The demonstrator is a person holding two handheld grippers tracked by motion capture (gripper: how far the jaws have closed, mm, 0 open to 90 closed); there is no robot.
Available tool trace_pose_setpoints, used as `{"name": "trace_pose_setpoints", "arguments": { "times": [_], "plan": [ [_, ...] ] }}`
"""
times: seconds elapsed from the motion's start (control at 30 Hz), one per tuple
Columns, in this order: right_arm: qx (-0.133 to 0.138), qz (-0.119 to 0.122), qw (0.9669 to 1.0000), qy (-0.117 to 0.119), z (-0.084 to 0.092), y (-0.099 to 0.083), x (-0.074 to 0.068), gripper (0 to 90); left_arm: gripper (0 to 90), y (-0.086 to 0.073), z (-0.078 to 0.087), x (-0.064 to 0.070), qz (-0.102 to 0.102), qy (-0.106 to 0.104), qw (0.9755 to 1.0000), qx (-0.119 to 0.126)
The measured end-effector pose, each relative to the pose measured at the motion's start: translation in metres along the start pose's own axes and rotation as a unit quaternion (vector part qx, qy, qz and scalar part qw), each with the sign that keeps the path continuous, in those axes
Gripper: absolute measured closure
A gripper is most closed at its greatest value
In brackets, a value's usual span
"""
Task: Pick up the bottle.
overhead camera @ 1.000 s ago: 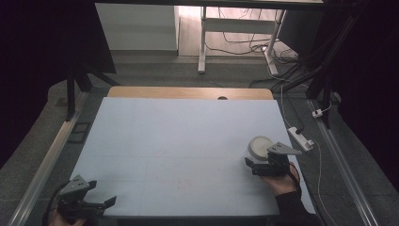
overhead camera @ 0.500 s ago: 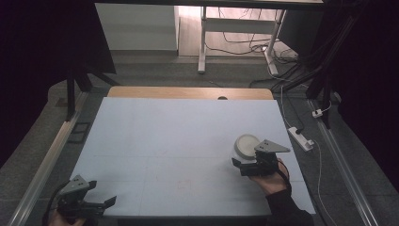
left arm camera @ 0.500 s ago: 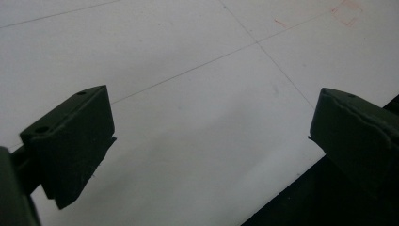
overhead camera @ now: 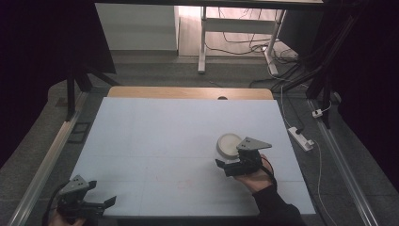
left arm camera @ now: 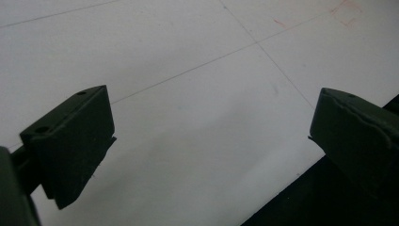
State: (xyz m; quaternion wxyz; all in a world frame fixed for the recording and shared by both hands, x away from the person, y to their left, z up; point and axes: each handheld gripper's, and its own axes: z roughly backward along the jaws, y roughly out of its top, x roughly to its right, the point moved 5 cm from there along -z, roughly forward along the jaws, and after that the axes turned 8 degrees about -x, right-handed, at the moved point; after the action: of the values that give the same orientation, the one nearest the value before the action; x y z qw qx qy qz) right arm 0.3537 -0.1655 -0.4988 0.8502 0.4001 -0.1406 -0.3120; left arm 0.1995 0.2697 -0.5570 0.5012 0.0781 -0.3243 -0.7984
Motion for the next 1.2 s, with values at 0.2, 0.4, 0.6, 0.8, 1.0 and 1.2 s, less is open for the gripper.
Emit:
{"name": "trace_pose_setpoints", "arguments": {
  "times": [0.2, 0.4, 0.6, 0.8, 1.0, 1.2],
  "plan": [
    [-0.004, 0.013, 0.9997, 0.019, -0.012, 0.011, -0.015, 6.6, 1.4, 0.000, 0.000, 0.000, 0.000, 0.000, 1.0000, 0.000],
    [-0.008, 0.028, 0.9989, 0.038, -0.024, 0.020, -0.030, 6.6, 1.4, 0.000, 0.000, 0.000, 0.000, 0.000, 1.0000, 0.000],
    [-0.010, 0.041, 0.9979, 0.049, -0.034, 0.027, -0.043, 6.6, 1.5, 0.000, 0.000, 0.000, -0.001, 0.000, 1.0000, 0.000],
    [-0.011, 0.053, 0.9964, 0.065, -0.042, 0.035, -0.055, 6.6, 1.5, 0.000, 0.000, 0.000, -0.001, 0.000, 1.0000, -0.001],
    [-0.014, 0.065, 0.9948, 0.078, -0.050, 0.040, -0.066, 6.6, 1.6, 0.000, 0.000, 0.000, -0.001, 0.000, 1.0000, -0.001],
    [-0.022, 0.075, 0.9932, 0.086, -0.058, 0.044, -0.076, 6.6, 1.7, 0.000, 0.000, 0.000, -0.002, -0.001, 1.0000, -0.001]
  ]
}}
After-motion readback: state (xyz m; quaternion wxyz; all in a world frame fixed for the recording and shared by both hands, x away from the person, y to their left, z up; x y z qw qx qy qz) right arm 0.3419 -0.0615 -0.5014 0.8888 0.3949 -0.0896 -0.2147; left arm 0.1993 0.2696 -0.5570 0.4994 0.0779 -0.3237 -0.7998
